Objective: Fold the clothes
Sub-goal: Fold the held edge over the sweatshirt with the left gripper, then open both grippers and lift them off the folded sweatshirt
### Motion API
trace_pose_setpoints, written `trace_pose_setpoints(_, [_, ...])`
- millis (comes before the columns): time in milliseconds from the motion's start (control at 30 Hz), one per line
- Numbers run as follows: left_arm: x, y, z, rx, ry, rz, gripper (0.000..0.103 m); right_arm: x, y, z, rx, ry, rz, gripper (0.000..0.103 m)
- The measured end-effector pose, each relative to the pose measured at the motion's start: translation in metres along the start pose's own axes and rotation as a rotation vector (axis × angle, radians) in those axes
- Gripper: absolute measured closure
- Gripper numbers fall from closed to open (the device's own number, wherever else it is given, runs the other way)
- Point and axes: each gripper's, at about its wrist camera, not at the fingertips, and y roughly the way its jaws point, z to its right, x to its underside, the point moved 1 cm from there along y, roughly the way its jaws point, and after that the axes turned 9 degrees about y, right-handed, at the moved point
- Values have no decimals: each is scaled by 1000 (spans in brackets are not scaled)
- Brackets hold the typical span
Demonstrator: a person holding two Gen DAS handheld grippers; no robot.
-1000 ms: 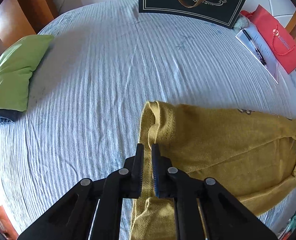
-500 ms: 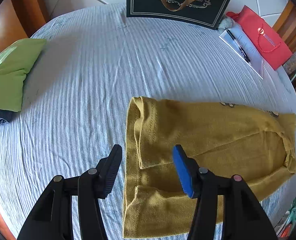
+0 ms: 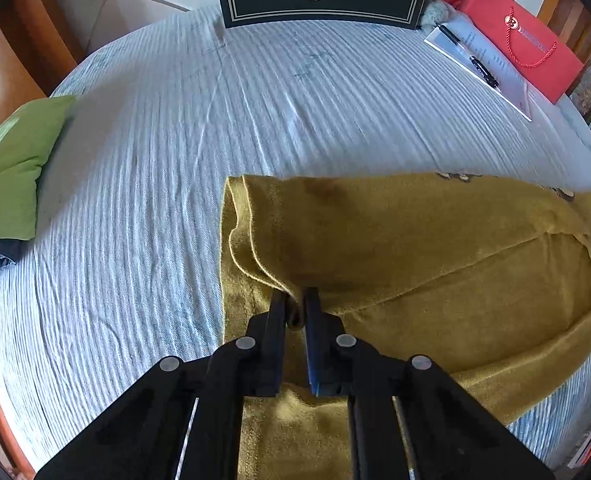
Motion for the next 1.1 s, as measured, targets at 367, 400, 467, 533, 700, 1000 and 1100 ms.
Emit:
trace_pose_setpoints(367, [-10, -13, -35, -38, -69, -2, 97, 0, 20, -15, 44, -163, -74, 95])
trace_pose_setpoints(400, [-6, -13, -37, -41, -68, -11, 97, 2, 20, -10, 39, -161, -96, 95])
trace_pose_setpoints(467, [-6, -9, -38, -49, -68, -20, 95, 7, 21, 0, 42, -144, -132, 95])
trace_pose_setpoints(533, [-6, -8, -40, -46, -81, -26, 89, 7, 12, 13, 10, -79, -114, 88])
trace_pose_setpoints(700, [0, -51, -51, -62, -117, 89, 51, 4, -30, 55, -84, 171, 41, 79])
trace_pose_setpoints(1000, [35, -18, 34, -53, -58, 72, 51, 23, 6, 71, -51, 306, -21, 79])
trace_pose_setpoints(1100, [50, -3, 51, -97, -37, 35, 50, 26, 6, 71, -29, 285, -20, 80])
